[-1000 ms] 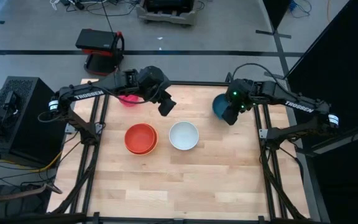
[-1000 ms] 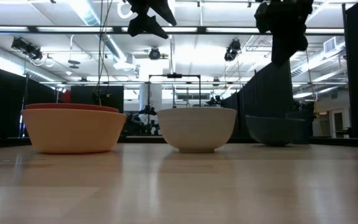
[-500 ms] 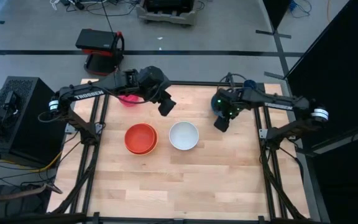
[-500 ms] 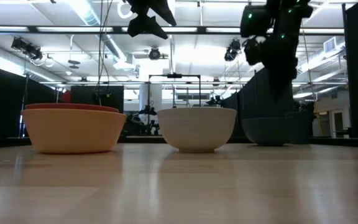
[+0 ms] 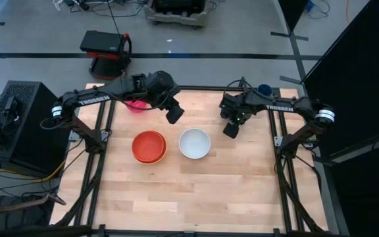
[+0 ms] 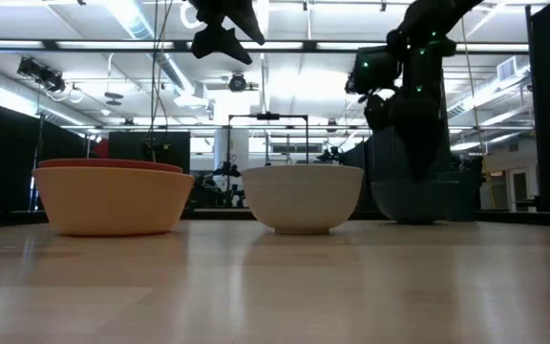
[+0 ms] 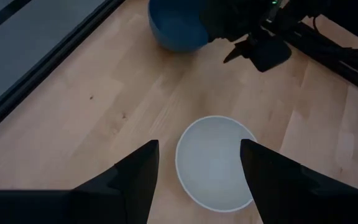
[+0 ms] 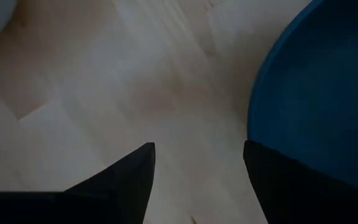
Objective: Nest bowls inside each other
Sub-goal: Stack the dark blue bowl on the dark orange bowl
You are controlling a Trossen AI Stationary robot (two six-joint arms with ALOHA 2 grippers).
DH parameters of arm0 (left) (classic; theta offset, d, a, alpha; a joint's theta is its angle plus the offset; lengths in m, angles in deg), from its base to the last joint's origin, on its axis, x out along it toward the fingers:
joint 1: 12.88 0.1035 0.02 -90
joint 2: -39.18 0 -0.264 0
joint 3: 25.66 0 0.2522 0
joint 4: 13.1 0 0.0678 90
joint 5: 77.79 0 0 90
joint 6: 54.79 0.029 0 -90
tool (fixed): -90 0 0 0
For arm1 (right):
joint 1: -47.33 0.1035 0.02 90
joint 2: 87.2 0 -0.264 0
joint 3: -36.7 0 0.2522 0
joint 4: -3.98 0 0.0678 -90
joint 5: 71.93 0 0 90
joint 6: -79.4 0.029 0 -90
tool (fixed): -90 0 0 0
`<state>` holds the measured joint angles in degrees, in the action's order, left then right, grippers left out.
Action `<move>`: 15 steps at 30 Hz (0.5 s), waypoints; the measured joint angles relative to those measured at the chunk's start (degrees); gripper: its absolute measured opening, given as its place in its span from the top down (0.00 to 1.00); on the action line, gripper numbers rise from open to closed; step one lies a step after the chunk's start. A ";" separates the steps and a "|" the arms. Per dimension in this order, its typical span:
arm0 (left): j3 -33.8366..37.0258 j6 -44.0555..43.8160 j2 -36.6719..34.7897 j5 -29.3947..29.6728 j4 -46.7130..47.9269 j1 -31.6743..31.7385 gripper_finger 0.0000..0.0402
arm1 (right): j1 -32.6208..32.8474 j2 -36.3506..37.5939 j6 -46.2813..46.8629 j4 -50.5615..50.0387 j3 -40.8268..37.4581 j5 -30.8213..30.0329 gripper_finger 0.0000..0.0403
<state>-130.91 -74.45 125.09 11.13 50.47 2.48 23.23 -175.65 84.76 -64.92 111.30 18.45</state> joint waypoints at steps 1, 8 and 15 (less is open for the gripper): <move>0.00 0.01 0.00 0.00 0.01 0.00 0.47 | -0.37 -0.25 -0.08 0.02 0.00 0.01 0.43; 0.00 0.05 -0.02 0.00 -0.01 0.00 0.47 | -2.02 -0.94 -0.10 0.72 0.00 0.07 0.47; 0.00 0.41 -0.02 0.01 -0.01 0.00 0.47 | -2.06 0.55 -0.27 0.73 1.38 -0.54 0.46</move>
<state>-130.91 -74.04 125.07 11.14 50.46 2.48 21.17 -175.10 84.49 -64.19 112.68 17.91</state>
